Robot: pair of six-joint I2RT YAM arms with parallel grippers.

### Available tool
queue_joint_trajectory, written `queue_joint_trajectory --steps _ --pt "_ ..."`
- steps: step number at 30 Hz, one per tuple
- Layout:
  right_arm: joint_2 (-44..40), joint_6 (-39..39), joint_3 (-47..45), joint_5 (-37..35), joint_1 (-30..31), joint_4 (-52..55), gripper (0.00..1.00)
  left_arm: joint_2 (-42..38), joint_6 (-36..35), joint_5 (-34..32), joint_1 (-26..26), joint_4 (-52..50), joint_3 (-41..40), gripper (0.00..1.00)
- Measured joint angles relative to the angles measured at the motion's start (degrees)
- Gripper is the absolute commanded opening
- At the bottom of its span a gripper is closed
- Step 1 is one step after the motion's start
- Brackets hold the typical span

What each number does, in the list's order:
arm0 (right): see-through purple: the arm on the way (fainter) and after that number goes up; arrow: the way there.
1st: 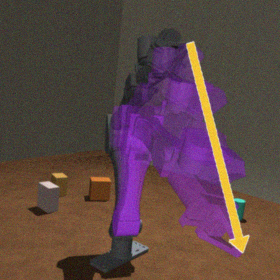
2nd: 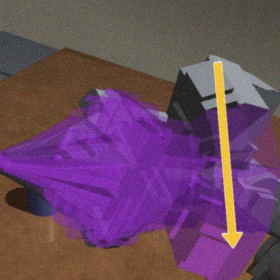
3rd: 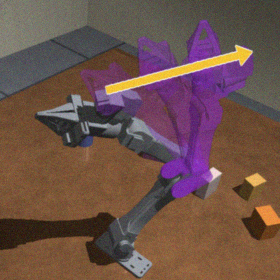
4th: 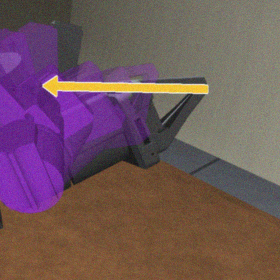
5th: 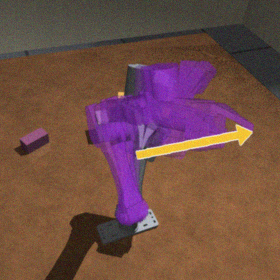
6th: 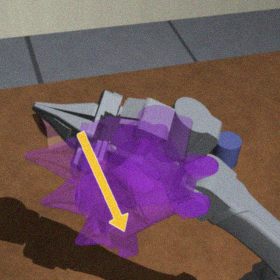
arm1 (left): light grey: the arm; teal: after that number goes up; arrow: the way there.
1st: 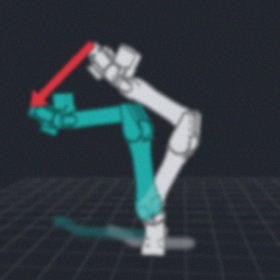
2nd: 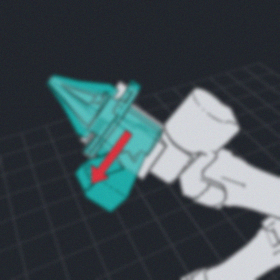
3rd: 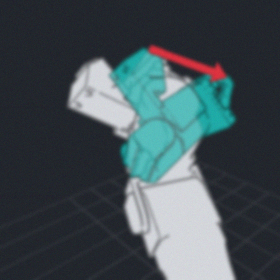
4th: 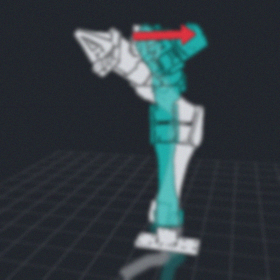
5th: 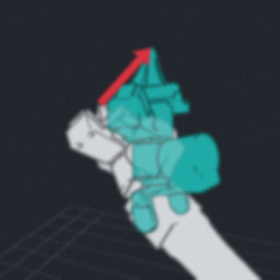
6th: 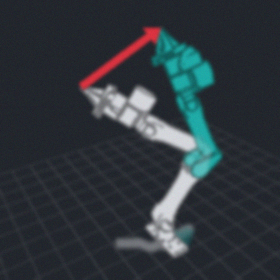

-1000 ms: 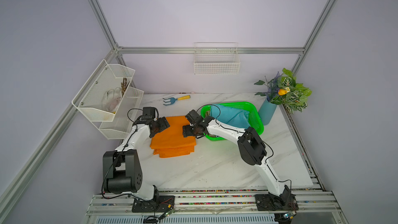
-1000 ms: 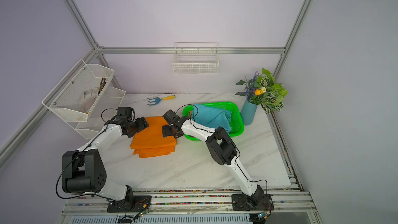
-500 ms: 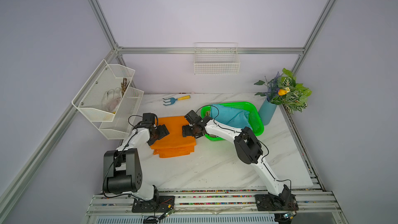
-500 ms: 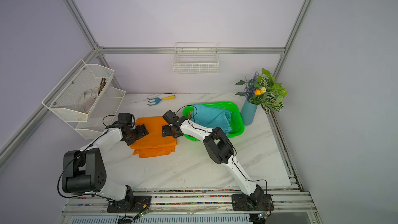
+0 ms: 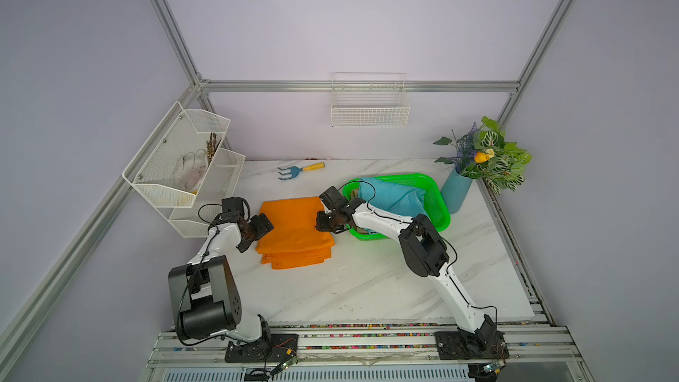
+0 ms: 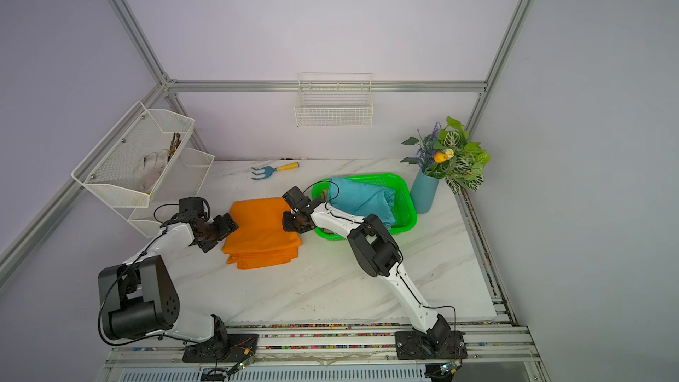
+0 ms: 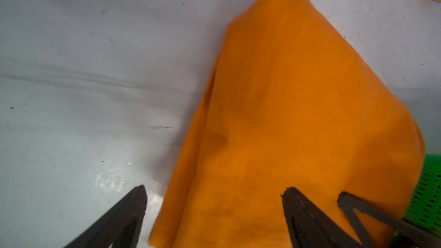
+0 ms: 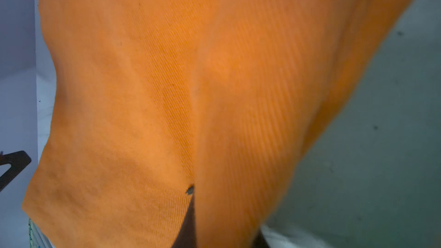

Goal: Put the folded long pants in the basket
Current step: Pick up the long pant at the center of the board.

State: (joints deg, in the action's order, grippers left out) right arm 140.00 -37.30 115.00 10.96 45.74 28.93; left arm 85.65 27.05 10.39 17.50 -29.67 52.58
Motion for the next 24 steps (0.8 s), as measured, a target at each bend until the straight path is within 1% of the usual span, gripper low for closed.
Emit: queue_joint_trajectory --steps 3,7,11,15,16,17,18,20,22,24 --pt "-0.46 0.04 -1.09 -0.11 0.00 -1.25 0.00 1.70 -2.05 1.55 0.44 1.38 -0.11 0.89" --pt "-0.61 0.26 -1.46 0.00 0.00 -1.75 0.00 5.22 -2.10 3.65 1.27 5.49 -1.99 0.85" --pt "-0.74 0.50 -1.75 0.11 0.00 -2.03 0.00 5.64 -1.25 6.82 1.55 9.60 -4.68 0.80" --pt "-0.90 0.52 -2.05 0.11 0.00 -2.38 0.00 5.95 0.22 9.51 0.33 14.80 -6.56 0.78" --pt "-0.90 0.52 -2.08 0.11 0.00 -2.40 0.00 6.16 0.55 9.68 -0.52 16.11 -6.82 0.75" --pt "-0.90 0.52 -2.08 0.11 0.00 -2.40 0.00 6.32 0.85 9.77 -1.20 17.14 -7.04 0.70" --pt "-0.90 0.52 -2.08 0.11 0.00 -2.40 0.00 6.51 1.36 9.73 -2.14 18.29 -7.45 0.62" --pt "-0.90 0.52 -2.08 0.28 0.00 -2.38 0.00 6.82 2.14 9.70 -3.58 20.37 -8.39 0.37" --pt "-0.90 0.59 -2.08 0.68 0.00 -2.38 0.00 7.39 3.50 10.14 -4.61 22.49 -9.62 0.00" --pt "-0.90 0.90 -2.08 1.16 -0.11 -2.38 0.00 7.34 3.98 11.13 -4.79 23.65 -9.92 0.00"
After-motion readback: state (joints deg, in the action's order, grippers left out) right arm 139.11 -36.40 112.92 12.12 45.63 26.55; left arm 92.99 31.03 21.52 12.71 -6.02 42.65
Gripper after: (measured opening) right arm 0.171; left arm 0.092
